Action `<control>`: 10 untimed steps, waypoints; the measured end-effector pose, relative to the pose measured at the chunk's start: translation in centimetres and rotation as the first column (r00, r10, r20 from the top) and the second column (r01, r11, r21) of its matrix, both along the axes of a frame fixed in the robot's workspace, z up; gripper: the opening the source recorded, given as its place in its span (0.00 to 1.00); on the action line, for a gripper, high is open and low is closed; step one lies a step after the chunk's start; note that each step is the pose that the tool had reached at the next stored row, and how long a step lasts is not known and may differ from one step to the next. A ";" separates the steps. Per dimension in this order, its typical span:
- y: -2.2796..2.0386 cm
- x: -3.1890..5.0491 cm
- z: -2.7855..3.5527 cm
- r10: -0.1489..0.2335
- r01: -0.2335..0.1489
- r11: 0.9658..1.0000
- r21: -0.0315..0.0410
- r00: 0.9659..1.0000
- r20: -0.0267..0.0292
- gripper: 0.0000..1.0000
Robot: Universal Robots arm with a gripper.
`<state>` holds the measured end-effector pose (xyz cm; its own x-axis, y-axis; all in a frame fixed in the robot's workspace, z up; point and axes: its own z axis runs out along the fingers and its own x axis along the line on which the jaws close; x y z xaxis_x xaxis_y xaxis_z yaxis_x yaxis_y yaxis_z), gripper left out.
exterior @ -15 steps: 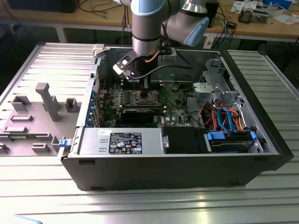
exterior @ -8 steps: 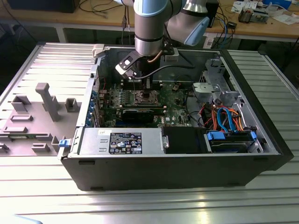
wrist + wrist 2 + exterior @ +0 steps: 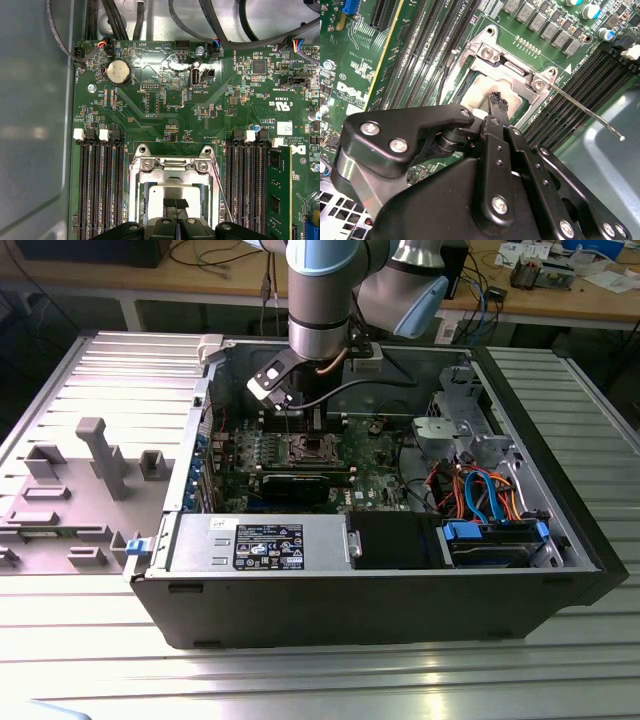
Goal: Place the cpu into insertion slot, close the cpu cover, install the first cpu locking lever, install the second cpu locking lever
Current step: 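Install the first cpu locking lever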
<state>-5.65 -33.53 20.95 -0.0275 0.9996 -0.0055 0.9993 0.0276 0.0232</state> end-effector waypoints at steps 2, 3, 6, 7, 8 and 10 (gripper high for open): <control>0.00 0.00 0.23 0.000 0.000 1.000 0.000 1.000 0.000 0.11; 0.00 0.00 0.37 0.000 0.000 1.000 0.000 1.000 0.000 0.11; 0.00 0.00 0.81 0.000 0.000 1.000 -0.001 1.000 0.000 0.11; 0.00 0.00 0.99 0.000 0.000 1.000 -0.001 1.000 0.000 0.11; 0.00 0.00 1.14 0.000 0.000 1.000 -0.002 1.000 0.000 0.11; 0.00 0.00 1.37 0.000 0.000 1.000 -0.003 1.000 0.000 0.11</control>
<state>-5.65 -33.53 22.32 -0.0276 0.9996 -0.0083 0.9993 0.0277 0.0231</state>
